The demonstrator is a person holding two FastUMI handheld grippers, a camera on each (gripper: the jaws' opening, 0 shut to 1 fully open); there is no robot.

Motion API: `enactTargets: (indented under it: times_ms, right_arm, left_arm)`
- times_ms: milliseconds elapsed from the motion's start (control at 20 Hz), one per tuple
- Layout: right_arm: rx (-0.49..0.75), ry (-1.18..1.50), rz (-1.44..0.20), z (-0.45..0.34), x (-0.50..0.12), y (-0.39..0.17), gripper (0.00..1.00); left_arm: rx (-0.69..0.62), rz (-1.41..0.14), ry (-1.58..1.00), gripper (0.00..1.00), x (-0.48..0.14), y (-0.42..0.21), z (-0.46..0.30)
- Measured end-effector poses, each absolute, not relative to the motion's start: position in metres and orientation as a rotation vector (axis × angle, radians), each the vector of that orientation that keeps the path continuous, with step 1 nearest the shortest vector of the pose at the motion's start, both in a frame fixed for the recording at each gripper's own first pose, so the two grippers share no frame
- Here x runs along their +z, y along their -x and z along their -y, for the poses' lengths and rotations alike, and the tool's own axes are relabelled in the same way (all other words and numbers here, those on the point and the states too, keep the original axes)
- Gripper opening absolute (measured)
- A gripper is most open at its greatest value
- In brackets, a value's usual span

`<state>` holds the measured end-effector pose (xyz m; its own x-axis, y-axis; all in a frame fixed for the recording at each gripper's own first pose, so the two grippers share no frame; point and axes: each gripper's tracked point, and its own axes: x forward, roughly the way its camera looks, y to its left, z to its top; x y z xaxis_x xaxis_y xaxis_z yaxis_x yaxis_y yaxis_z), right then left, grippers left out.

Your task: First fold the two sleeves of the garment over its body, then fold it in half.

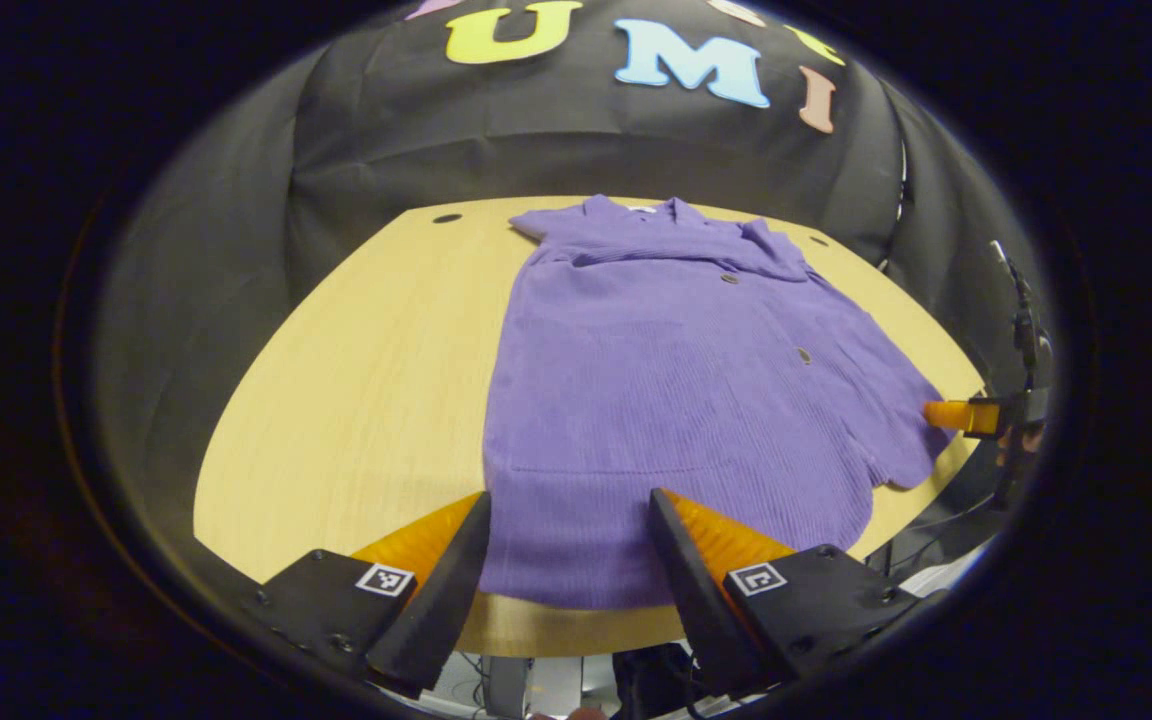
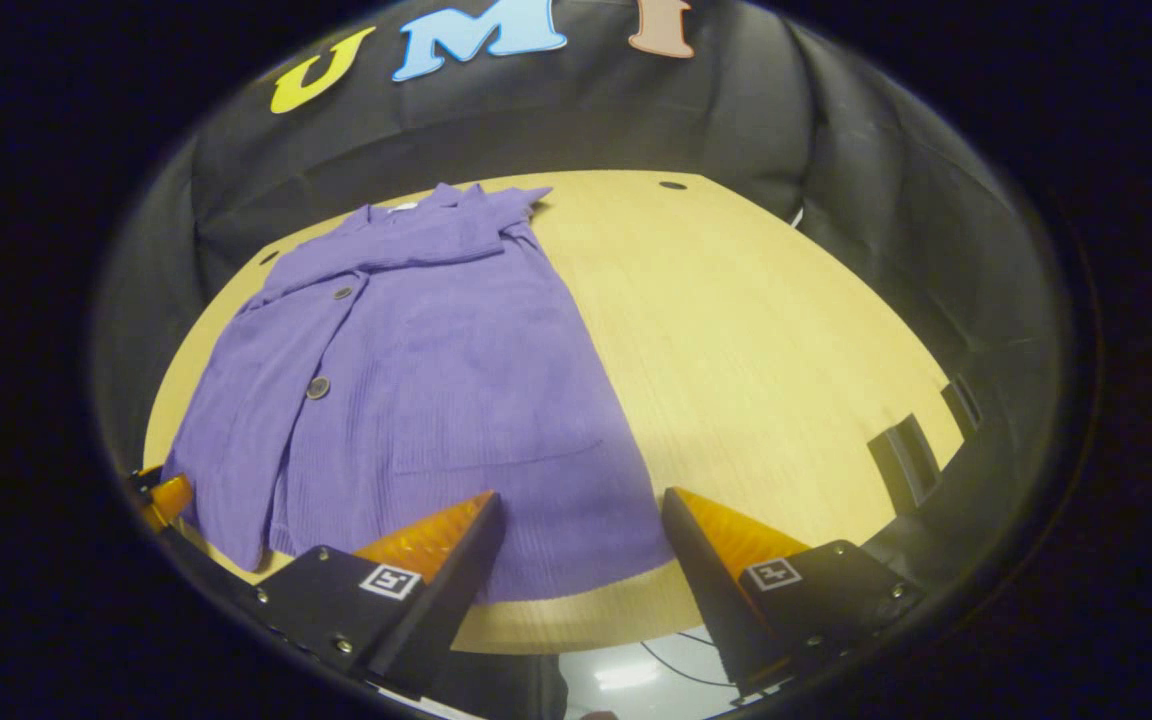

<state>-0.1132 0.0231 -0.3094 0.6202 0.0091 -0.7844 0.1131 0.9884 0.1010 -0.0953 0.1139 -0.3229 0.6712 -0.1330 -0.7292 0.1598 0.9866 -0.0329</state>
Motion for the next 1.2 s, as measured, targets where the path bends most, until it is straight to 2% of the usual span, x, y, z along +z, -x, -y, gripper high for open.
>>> enactTargets:
  times_ms: [50,100,150,200,250,300,400,450,550,600,650,850,1200]
  right_arm:
    - [-0.060,-0.145,-0.902,-0.024,-0.311,0.114,1.00]
    - [-0.056,-0.144,-0.908,-0.025,-0.312,0.114,1.00]
    - [-0.048,-0.138,-0.911,-0.026,-0.310,0.114,1.00]
    - [-0.037,-0.137,-0.914,-0.029,-0.308,0.110,1.00]
    - [-0.033,-0.132,-0.920,-0.033,-0.311,0.113,0.92]
    - [-0.015,-0.135,-0.915,-0.035,-0.310,0.110,0.89]
    - [-0.028,-0.165,-0.906,-0.041,-0.309,0.108,0.60]
    - [-0.036,-0.192,-0.906,-0.044,-0.309,0.107,0.46]
    - [-0.035,-0.205,-0.923,-0.045,-0.308,0.107,0.23]
    - [-0.053,-0.229,-0.894,-0.044,-0.307,0.102,0.23]
    - [-0.049,-0.258,-0.917,-0.048,-0.306,0.102,0.04]
    - [-0.038,-0.311,-0.880,-0.048,-0.287,0.097,0.04]
    - [0.053,-0.517,-0.774,-0.060,-0.233,0.069,0.04]
  left_arm:
    - [-0.185,-0.817,-0.060,0.99,-0.323,0.096,-0.110]
    - [-0.196,-0.811,-0.055,0.93,-0.321,0.095,-0.104]
    - [-0.193,-0.812,-0.058,0.78,-0.322,0.093,-0.101]
    - [-0.203,-0.810,-0.059,0.71,-0.323,0.092,-0.097]
    - [-0.218,-0.807,-0.066,0.65,-0.324,0.092,-0.093]
    - [-0.215,-0.799,-0.062,0.59,-0.322,0.093,-0.092]
    - [-0.235,-0.799,-0.059,0.42,-0.324,0.089,-0.090]
    - [-0.249,-0.796,-0.066,0.38,-0.323,0.088,-0.089]
    - [-0.239,-0.803,-0.052,0.15,-0.322,0.087,-0.088]
    - [-0.230,-0.809,-0.042,0.16,-0.320,0.085,-0.090]
    - [-0.223,-0.821,-0.030,0.08,-0.322,0.082,-0.089]
    - [-0.287,-0.823,0.032,0.08,-0.308,0.085,-0.076]
    - [-0.348,-0.741,0.171,0.08,-0.249,0.065,-0.054]
